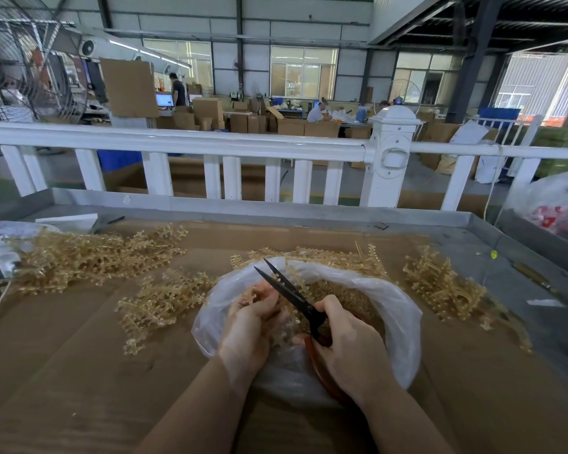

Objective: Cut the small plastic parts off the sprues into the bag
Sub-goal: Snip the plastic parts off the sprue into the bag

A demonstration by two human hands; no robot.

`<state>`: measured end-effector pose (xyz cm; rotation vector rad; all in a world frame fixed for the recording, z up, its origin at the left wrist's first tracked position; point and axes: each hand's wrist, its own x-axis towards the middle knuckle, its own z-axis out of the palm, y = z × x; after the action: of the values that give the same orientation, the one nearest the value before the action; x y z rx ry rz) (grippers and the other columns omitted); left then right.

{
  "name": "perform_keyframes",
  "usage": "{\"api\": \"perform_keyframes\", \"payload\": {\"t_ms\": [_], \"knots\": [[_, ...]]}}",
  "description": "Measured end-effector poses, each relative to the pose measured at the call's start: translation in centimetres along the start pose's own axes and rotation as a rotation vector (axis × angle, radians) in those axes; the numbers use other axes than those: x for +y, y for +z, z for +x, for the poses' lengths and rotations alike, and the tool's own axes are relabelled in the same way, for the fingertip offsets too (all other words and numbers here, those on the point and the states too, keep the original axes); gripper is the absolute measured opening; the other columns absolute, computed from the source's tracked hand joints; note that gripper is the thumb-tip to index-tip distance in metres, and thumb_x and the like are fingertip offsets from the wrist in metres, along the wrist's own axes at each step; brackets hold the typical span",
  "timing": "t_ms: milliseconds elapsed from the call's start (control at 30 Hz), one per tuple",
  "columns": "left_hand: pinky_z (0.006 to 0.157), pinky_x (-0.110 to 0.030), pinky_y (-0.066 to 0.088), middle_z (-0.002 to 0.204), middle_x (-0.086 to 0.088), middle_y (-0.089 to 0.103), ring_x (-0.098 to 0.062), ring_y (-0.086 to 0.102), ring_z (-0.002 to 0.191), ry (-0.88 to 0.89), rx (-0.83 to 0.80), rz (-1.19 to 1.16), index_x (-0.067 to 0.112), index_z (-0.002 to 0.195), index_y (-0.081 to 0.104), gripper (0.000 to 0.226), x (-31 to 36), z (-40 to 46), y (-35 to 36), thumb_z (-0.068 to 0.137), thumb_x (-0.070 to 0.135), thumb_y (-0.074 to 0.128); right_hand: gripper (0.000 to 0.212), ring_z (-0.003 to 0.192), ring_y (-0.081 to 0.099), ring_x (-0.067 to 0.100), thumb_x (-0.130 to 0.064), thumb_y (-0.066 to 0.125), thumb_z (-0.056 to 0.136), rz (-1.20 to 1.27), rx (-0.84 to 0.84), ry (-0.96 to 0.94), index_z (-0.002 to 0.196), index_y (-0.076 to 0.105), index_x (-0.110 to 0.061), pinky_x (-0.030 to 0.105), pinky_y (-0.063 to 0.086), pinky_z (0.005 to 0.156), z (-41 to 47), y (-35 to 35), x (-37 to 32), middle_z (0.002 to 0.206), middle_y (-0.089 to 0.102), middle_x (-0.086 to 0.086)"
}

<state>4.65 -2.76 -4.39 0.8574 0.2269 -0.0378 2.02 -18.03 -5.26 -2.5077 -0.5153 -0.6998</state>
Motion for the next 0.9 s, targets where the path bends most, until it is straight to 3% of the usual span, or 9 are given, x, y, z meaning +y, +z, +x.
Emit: {"api": "perform_keyframes", "payload": {"t_ms": [133,200,267,300,433,567,633,733,900], "knots": [[0.065,-0.029,0.054,0.087,-0.01,0.069,-0.019,0.066,0.072,-0.011,-0.015,-0.025,0.006,0.098,0.063,0.012,0.0,0.1,-0.1,0.088,0.011,0.059,0.041,0.08,0.064,0.008,-0.048,0.069,0.08,0.024,0.014,-0.005,0.106,0.058,-0.019,0.018,0.05,0.068,0.0,-0.1,0.0,0.088,0.067,-0.009],[0.078,-0.034,0.057,0.094,-0.014,0.07,-0.024,0.068,0.085,-0.001,-0.019,-0.023,0.003,0.098,0.062,0.014,0.0,0.2,-0.2,0.086,0.01,0.06,0.043,0.082,0.065,0.008,-0.05,0.068,0.08,0.032,0.01,-0.011,0.107,0.058,-0.018,0.02,0.052,0.07,0.0,-0.1,0.0,0.089,0.068,-0.008],[0.1,-0.048,0.046,0.113,-0.024,0.064,-0.036,0.061,0.108,0.007,-0.004,-0.025,-0.001,0.11,0.059,0.028,-0.1,0.3,-0.2,0.084,0.009,0.061,0.044,0.081,0.065,0.008,-0.051,0.068,0.08,0.037,0.012,-0.021,0.107,0.058,-0.017,0.021,0.054,0.069,-0.1,-0.2,-0.1,0.089,0.069,-0.007],[0.103,-0.051,0.043,0.114,-0.025,0.063,-0.038,0.06,0.111,0.012,0.003,-0.027,0.0,0.111,0.059,0.031,-0.1,0.3,-0.3,0.081,0.009,0.063,0.045,0.08,0.065,0.008,-0.052,0.067,0.08,0.04,0.011,-0.022,0.106,0.058,-0.016,0.022,0.054,0.068,-0.1,-0.3,-0.1,0.089,0.069,-0.007],[0.078,-0.043,0.054,0.081,-0.016,0.068,-0.029,0.068,0.074,0.048,-0.018,-0.023,0.007,0.078,0.061,0.014,0.0,0.2,-0.3,0.066,0.012,0.067,0.043,0.081,0.064,0.007,-0.052,0.066,0.079,0.043,0.008,-0.021,0.105,0.058,-0.019,0.02,0.052,0.069,-0.1,-0.3,-0.2,0.088,0.068,-0.008],[0.084,-0.05,0.052,0.096,-0.027,0.066,-0.037,0.066,0.083,0.044,0.051,0.027,-0.005,0.106,0.06,0.029,-0.1,0.5,-0.3,0.082,0.009,0.065,0.038,0.082,0.063,0.006,-0.048,0.067,0.08,0.041,-0.002,-0.016,0.105,0.057,-0.021,0.017,0.049,0.069,-0.2,-0.2,-0.1,0.088,0.067,-0.011],[0.082,-0.048,0.053,0.093,-0.025,0.066,-0.036,0.066,0.081,0.041,0.07,0.03,-0.007,0.114,0.054,0.037,-0.1,0.7,-0.4,0.084,0.011,0.066,0.038,0.082,0.063,0.005,-0.048,0.068,0.08,0.037,-0.003,-0.016,0.105,0.057,-0.022,0.015,0.047,0.069,-0.2,-0.2,0.0,0.088,0.066,-0.012],[0.066,-0.036,0.056,0.083,-0.018,0.068,-0.028,0.067,0.072,0.063,0.057,0.041,-0.004,0.104,0.058,0.032,-0.3,1.0,-0.5,0.078,0.01,0.07,0.04,0.081,0.062,0.005,-0.05,0.068,0.079,0.05,-0.013,-0.013,0.105,0.057,-0.022,0.019,0.05,0.069,-0.2,-0.1,0.0,0.088,0.066,-0.012],[0.059,-0.031,0.058,0.08,-0.015,0.072,-0.025,0.069,0.07,0.098,0.092,0.067,0.002,0.091,0.062,0.009,-0.8,1.4,-0.5,0.085,0.007,0.066,0.037,0.08,0.062,0.004,-0.049,0.069,0.079,0.054,-0.007,-0.012,0.103,0.056,-0.024,0.015,0.046,0.067,-0.2,-0.1,0.1,0.088,0.066,-0.013]]}}
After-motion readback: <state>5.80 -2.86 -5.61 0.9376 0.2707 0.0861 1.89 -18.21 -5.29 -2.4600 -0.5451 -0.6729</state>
